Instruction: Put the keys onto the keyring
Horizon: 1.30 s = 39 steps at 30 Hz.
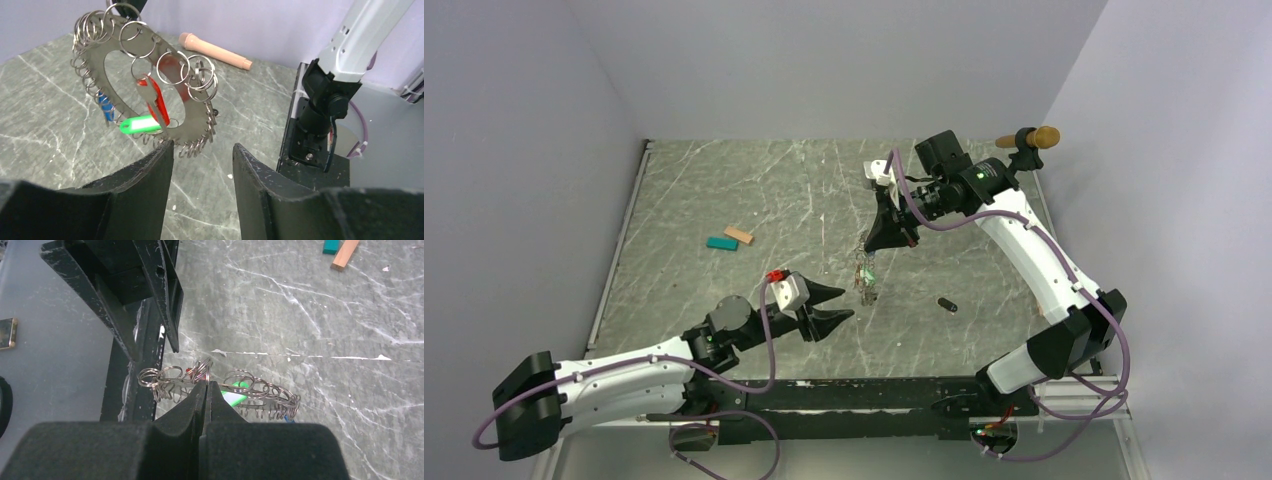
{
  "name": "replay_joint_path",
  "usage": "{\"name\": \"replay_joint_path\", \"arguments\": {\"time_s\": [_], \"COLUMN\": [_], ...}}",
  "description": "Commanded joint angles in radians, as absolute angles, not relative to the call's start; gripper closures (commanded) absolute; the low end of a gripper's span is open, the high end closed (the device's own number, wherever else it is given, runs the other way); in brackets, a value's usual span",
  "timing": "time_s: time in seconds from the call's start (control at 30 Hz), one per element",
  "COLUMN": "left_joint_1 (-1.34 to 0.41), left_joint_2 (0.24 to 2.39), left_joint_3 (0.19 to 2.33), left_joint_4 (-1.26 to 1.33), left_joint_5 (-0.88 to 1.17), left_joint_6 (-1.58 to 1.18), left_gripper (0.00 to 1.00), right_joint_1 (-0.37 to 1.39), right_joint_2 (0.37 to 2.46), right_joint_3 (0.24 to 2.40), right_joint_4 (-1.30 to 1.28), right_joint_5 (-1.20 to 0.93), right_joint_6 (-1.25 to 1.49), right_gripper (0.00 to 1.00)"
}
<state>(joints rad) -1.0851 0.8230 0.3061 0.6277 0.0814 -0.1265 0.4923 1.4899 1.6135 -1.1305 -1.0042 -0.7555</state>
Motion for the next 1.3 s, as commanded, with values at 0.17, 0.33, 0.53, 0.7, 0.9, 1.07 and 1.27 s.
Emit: {"name": "replay_joint_path", "arguments": {"time_s": [0.17,0.33,0.53,0.7,0.9,1.07,1.27], "left_joint_1": [-1.091,-1.091,-1.091,-1.092,-1.095,-1.108,-1.131], "left_joint_2": [0.883,0.915,0.923,0.946,0.987,1.011,1.033], "left_joint_3": [0.377,0.388,0.383,0.366,0.375,0.395,0.416], "left_joint_4": [0.718,0.731,0.718,0.748,0.788,0.781,0.765], "left_joint_5": [0.126,0.108,0.110,0.128,0.133,0.087,0.043], "left_joint_6": [-0.209,-0.238,-0.235,-0.249,-0.275,-0.291,-0.284], "left_gripper": [0.45,0.48,0.52,0.52,0.51,0.51,0.52], "right_joint_1": [0.488,0.489,0.489,0.488,0.487,0.487,0.486], "right_joint_2": [1.452,1.450,1.450,1.450,1.447,1.448,1.447], "right_joint_3": [1.612,1.610,1.609,1.607,1.597,1.593,1.592], "right_joint_4": [-1.068,-1.064,-1.061,-1.056,-1.033,-1.028,-1.026], "right_joint_5": [-1.022,-1.020,-1.019,-1.014,-1.002,-1.001,-1.002], "right_joint_6": [-0.724,-0.718,-0.717,-0.711,-0.686,-0.681,-0.680], "right_gripper": [1.00,1.00,1.00,1.00,1.00,1.00,1.00]}}
